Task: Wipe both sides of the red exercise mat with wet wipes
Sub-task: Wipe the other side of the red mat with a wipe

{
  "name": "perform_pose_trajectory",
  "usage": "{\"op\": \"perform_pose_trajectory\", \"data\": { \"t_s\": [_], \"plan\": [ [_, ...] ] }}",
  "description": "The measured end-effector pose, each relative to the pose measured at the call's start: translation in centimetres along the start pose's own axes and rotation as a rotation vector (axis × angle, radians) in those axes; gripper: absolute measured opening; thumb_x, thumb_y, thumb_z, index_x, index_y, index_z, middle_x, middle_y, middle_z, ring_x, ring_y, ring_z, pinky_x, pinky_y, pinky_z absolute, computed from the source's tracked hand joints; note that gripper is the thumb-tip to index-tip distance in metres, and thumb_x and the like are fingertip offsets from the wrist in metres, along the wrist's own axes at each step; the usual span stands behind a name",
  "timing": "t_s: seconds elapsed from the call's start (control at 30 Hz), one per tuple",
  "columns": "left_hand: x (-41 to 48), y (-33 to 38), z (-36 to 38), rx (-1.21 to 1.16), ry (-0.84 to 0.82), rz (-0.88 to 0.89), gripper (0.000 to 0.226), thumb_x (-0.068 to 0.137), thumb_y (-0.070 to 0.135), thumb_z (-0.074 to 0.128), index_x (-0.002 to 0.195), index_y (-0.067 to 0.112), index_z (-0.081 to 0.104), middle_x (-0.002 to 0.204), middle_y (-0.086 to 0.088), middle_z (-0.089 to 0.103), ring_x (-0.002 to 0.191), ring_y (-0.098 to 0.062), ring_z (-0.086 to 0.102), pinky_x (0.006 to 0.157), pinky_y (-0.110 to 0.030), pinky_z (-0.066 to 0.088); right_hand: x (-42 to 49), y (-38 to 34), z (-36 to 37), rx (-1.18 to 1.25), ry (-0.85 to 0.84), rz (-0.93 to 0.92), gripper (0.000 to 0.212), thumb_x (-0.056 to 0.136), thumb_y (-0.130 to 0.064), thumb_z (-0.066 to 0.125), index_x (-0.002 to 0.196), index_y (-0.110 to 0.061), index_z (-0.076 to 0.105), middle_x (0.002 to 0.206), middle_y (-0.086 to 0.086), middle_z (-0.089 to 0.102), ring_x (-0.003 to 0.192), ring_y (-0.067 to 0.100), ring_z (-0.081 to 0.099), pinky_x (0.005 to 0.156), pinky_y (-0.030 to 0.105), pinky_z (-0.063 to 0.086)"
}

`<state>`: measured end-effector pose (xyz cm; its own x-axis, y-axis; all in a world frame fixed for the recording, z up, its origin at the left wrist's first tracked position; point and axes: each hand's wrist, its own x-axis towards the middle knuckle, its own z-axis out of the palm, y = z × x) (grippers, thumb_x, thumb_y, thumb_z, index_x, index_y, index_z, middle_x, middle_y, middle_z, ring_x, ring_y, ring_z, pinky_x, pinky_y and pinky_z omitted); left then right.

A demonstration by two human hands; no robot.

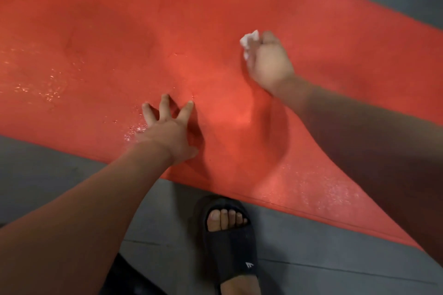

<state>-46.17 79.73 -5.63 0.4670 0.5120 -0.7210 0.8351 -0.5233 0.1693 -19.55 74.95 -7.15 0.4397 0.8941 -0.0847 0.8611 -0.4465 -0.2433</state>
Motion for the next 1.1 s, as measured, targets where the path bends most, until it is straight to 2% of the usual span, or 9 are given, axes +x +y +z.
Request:
{"op": "perform_pose_trajectory", "data": {
  "t_s": [0.1, 0.2, 0.43, 0.6, 0.73, 0.8, 0.87, 1.0, 1.1],
  "plan": [
    [-0.4, 0.6, 0.3, -0.025, 0.013, -0.037, 0.118, 0.075, 0.05, 0.08, 0.154, 0.053, -0.008, 0.162, 0.002, -0.031, 0.149, -0.048, -0.023, 0.109, -0.076, 0.025, -4.8, -2.1, 0.9, 0.044, -0.109, -0.248, 0.034, 0.099, -0.014, 0.047, 0.132, -0.01, 0.056, 0.123, 0.017, 0.052, 0.11, 0.03, 0.049, 0.091, 0.034, 0.039],
    [-0.7, 0.6, 0.3, -0.03, 0.018, -0.034, 0.116, 0.076, 0.048, 0.079, 0.154, 0.052, -0.006, 0.162, 0.003, -0.032, 0.149, -0.047, -0.024, 0.109, -0.078, 0.024, -6.2, 0.6, 1.5, 0.0, -0.04, -0.377, 0.03, 0.103, -0.024, 0.044, 0.124, -0.01, 0.06, 0.102, 0.012, 0.059, 0.091, 0.026, 0.056, 0.084, 0.036, 0.046],
    [-1.0, 0.9, 0.3, -0.059, 0.024, -0.055, 0.118, 0.073, 0.049, 0.082, 0.155, 0.052, -0.001, 0.163, 0.004, -0.03, 0.149, -0.045, -0.025, 0.109, -0.079, 0.02, -3.5, 7.2, -0.7, -0.02, 0.189, 0.193, 0.032, 0.091, -0.01, 0.044, 0.11, -0.008, 0.069, 0.103, 0.018, 0.061, 0.093, 0.037, 0.061, 0.09, 0.035, 0.044],
    [-1.0, 0.7, 0.3, -0.082, 0.021, -0.044, 0.116, 0.073, 0.045, 0.082, 0.155, 0.052, 0.001, 0.163, 0.005, -0.03, 0.149, -0.044, -0.026, 0.109, -0.08, 0.017, -10.2, -0.7, 1.6, 0.155, 0.109, -0.077, 0.027, 0.104, -0.016, 0.04, 0.102, -0.011, 0.066, 0.087, 0.004, 0.058, 0.08, 0.019, 0.054, 0.084, 0.038, 0.048],
    [-0.9, 0.6, 0.5, -0.082, 0.027, -0.03, 0.118, 0.073, 0.047, 0.083, 0.156, 0.052, 0.0, 0.164, 0.005, -0.03, 0.149, -0.044, -0.026, 0.108, -0.08, 0.018, -17.5, -4.4, 2.6, 0.253, -0.239, -0.444, 0.045, 0.11, -0.037, 0.026, 0.122, -0.01, 0.06, 0.106, 0.002, 0.058, 0.103, 0.015, 0.054, 0.098, 0.034, 0.049],
    [-0.8, 0.4, 0.6, -0.077, 0.023, -0.026, 0.118, 0.074, 0.047, 0.083, 0.156, 0.051, -0.001, 0.164, 0.004, -0.03, 0.148, -0.046, -0.026, 0.109, -0.08, 0.019, -17.2, -2.8, 2.0, 0.115, -0.21, -0.598, 0.053, 0.106, -0.041, 0.023, 0.129, -0.01, 0.058, 0.115, 0.006, 0.057, 0.108, 0.019, 0.052, 0.1, 0.035, 0.045],
    [-0.7, 0.2, 0.6, -0.071, 0.022, -0.022, 0.118, 0.074, 0.049, 0.083, 0.157, 0.05, -0.002, 0.164, 0.002, -0.03, 0.148, -0.048, -0.027, 0.112, -0.077, 0.018, -14.8, 0.0, 1.3, -0.019, -0.142, -0.503, 0.04, 0.102, -0.029, 0.034, 0.126, -0.011, 0.06, 0.114, 0.009, 0.057, 0.107, 0.023, 0.052, 0.097, 0.037, 0.045],
    [-0.9, 0.3, 0.6, -0.084, 0.025, -0.025, 0.118, 0.074, 0.048, 0.083, 0.157, 0.05, -0.001, 0.164, 0.003, -0.03, 0.148, -0.046, -0.027, 0.11, -0.079, 0.019, -11.7, 3.2, 0.8, -0.027, 0.137, 0.03, 0.019, 0.098, -0.013, 0.052, 0.109, -0.008, 0.067, 0.089, 0.014, 0.056, 0.077, 0.031, 0.053, 0.071, 0.039, 0.048],
    [-1.0, 0.3, 0.5, -0.098, 0.021, -0.027, 0.118, 0.075, 0.046, 0.083, 0.157, 0.05, -0.001, 0.164, 0.004, -0.031, 0.148, -0.044, -0.029, 0.109, -0.08, 0.018, -14.0, 0.5, 1.9, 0.094, 0.084, -0.058, 0.02, 0.098, -0.01, 0.055, 0.112, -0.003, 0.066, 0.093, 0.016, 0.063, 0.086, 0.026, 0.057, 0.081, 0.033, 0.043]
  ]
}}
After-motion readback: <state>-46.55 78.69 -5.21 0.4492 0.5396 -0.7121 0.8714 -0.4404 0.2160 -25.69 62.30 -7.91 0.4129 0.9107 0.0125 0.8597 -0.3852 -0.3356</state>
